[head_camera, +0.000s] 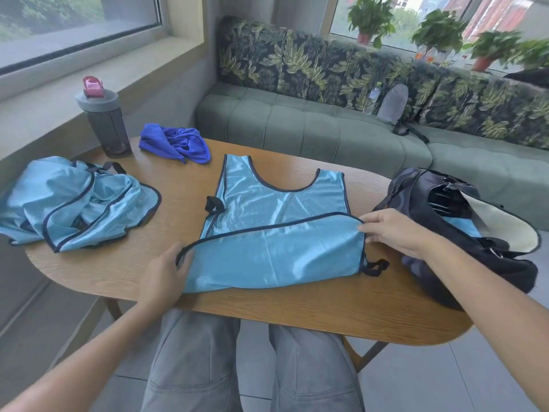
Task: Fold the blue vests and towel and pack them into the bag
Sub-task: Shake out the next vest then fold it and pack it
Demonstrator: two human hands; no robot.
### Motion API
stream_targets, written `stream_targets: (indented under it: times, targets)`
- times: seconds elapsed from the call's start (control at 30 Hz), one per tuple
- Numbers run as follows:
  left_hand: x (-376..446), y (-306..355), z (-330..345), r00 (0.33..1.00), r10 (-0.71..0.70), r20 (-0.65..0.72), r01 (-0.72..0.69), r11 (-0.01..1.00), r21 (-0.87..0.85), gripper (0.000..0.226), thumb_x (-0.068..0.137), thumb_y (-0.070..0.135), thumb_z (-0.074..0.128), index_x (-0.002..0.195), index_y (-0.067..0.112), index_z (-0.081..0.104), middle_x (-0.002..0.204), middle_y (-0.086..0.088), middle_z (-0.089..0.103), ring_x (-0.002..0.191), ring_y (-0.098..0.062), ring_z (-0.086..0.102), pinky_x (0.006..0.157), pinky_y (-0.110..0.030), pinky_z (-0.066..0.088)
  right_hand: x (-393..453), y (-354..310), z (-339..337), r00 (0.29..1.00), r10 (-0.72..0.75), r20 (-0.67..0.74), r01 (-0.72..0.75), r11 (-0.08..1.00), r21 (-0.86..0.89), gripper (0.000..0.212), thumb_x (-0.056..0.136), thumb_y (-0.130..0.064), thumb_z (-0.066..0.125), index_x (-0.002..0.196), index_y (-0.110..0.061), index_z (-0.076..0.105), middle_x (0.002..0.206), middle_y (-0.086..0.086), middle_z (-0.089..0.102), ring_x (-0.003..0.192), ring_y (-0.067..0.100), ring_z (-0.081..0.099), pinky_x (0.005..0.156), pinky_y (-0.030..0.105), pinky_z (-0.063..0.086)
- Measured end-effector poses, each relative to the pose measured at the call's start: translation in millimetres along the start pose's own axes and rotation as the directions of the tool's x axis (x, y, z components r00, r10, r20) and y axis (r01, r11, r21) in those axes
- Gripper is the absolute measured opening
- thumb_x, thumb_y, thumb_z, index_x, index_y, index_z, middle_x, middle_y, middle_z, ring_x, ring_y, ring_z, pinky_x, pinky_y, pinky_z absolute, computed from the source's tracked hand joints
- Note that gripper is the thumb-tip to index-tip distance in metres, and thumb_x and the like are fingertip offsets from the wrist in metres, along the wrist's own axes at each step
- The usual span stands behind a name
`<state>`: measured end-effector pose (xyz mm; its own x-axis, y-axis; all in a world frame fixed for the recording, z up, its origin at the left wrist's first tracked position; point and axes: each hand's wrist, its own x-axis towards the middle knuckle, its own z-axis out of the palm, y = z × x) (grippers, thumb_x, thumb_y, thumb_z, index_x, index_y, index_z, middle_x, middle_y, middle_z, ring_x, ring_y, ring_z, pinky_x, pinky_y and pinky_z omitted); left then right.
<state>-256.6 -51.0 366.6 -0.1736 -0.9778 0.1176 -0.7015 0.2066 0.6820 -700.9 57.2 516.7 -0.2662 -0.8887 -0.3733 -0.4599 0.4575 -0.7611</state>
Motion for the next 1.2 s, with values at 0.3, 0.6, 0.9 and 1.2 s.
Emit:
stream_targets:
  times: [0.3,0.6,0.9,1.2]
  targets:
    - [-56,33,-96,0.933,0.206,0.296,-0.094,0.931,-0.352,0.018,0.095,0.009,0.069,0.097,0.025,0.078,0.091,0.004,0.077,0.071,-0.019,0.072,0.071,-0.028,0.057,-143,33,26,0.95,-0.291,-0.112,0.233,0.901,-0.365,0.049,0.077,0.018,0.065,0.076,-0.031,0.072,0.078,-0.006,0.074,0.072,0.008,0.07,0.072,0.017,0.051]
    - [-116,4,-83,0.807,0.385,0.447,-0.356,0.922,-0.152,0.008,0.096,0.024,0.066,0.095,0.03,0.071,0.094,0.01,0.074,0.09,-0.013,0.07,0.086,-0.045,0.056,-191,140,104,0.943,-0.312,-0.115,0.213,0.832,-0.512,0.045,0.085,-0.008,0.078,0.093,-0.049,0.059,0.096,-0.025,0.064,0.097,-0.006,0.06,0.08,0.011,0.046]
    - [-124,14,-97,0.873,0.426,0.239,-0.375,0.898,-0.231,0.003,0.093,0.027,0.071,0.094,0.03,0.072,0.093,0.01,0.075,0.088,-0.013,0.07,0.083,-0.034,0.052,-224,129,100,0.793,-0.432,-0.429,0.245,0.872,-0.425,0.024,0.091,-0.024,0.063,0.091,-0.042,0.047,0.092,-0.012,0.068,0.089,0.007,0.065,0.068,0.01,0.048]
    - [-116,22,-87,0.921,0.31,0.236,-0.269,0.944,-0.191,0.015,0.097,0.026,0.067,0.086,0.025,0.057,0.069,0.0,0.062,0.066,-0.023,0.054,0.062,-0.031,0.043,-223,133,117,0.812,-0.461,-0.359,0.218,0.809,-0.546,0.012,0.1,-0.063,0.033,0.105,-0.059,0.044,0.087,-0.025,0.066,0.075,0.008,0.064,0.062,0.024,0.049]
